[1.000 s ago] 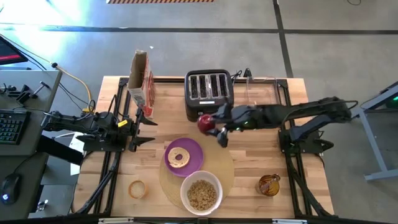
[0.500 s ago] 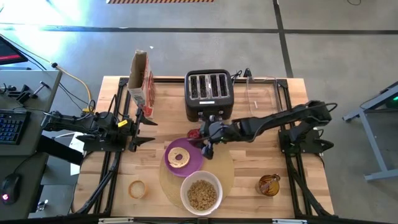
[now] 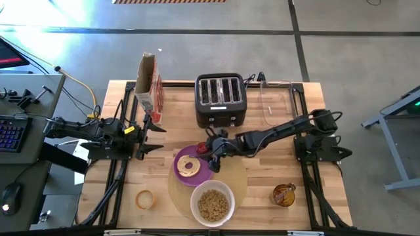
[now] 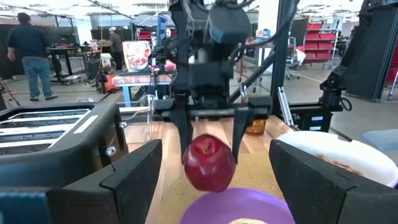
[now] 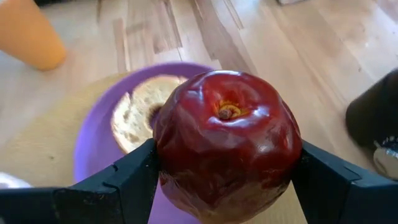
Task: Arrange a breakfast setting
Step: Put the apple on the violet bowl
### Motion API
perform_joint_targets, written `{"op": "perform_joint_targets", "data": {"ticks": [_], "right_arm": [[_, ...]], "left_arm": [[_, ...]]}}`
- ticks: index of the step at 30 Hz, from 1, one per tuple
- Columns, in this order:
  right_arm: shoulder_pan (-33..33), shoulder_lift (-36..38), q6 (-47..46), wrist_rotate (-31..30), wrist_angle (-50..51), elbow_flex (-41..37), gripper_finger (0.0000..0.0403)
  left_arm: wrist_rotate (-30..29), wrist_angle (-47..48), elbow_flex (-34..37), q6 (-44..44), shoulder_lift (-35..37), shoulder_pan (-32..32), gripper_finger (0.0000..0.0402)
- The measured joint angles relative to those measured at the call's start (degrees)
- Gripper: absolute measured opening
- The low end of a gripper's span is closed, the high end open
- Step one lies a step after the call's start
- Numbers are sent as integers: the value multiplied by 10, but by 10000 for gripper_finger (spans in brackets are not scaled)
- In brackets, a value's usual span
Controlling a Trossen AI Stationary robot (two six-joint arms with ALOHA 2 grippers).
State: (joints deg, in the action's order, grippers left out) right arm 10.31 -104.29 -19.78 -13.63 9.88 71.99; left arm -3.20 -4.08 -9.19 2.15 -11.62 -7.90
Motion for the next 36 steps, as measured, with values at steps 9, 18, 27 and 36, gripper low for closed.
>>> {"op": "perform_joint_targets", "data": {"ticks": [9,18,27,36], "right_arm": [[0,-41,-12,1,-12,0,278],[0,-57,-18,1,-26,0,278],[0,-62,-7,18,-40,0,291],[0,-62,6,21,-42,0,346]], "left_arm": [[0,0,0,0,0,0,287],[0,1,0,0,0,0,287],[0,0,0,0,0,0,287],[0,0,0,0,0,0,287]]}}
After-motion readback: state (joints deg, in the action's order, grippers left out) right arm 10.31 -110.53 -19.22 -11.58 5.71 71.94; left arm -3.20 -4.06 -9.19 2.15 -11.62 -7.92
